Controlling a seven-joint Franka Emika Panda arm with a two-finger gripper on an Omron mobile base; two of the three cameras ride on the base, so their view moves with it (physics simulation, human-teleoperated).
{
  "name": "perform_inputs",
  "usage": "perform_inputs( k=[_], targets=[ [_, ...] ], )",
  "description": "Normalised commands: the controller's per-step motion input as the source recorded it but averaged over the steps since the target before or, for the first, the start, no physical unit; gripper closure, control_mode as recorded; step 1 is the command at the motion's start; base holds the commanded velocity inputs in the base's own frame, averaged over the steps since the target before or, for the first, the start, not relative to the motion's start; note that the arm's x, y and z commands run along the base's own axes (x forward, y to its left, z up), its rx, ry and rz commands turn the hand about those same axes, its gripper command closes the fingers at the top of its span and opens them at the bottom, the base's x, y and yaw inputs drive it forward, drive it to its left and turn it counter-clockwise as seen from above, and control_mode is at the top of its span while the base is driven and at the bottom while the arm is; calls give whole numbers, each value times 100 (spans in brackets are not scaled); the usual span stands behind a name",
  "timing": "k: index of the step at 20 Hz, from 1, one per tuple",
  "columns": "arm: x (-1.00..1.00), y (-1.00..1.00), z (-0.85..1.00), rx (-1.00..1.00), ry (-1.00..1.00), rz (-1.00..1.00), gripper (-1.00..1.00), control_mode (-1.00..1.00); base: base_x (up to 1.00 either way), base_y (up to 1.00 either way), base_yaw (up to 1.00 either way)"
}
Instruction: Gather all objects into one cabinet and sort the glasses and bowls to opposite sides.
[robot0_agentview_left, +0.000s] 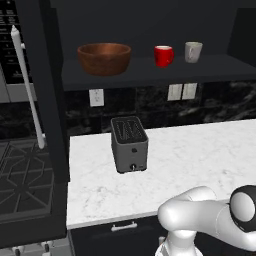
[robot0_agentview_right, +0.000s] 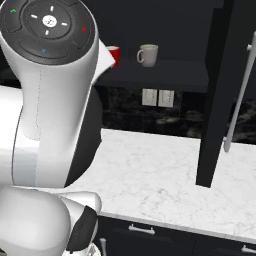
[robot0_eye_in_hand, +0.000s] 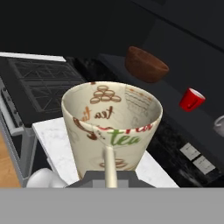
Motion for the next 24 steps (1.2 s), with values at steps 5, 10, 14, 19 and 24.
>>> perform_inputs(
  k=[5,10,14,19,24],
  targets=[
    [0,0,0,0,0,0,100,100,8,-2,2],
    [0,0,-1,0,0,0,100,-100,0,0,1],
    [0,0,-5,-1,0,0,100,-100,0,0,0],
    [19,-4,4,15,0,-5,100,-100,0,0,0],
    [79,-9,2,10,0,-42,100,-100,0,0,0]
  ],
)
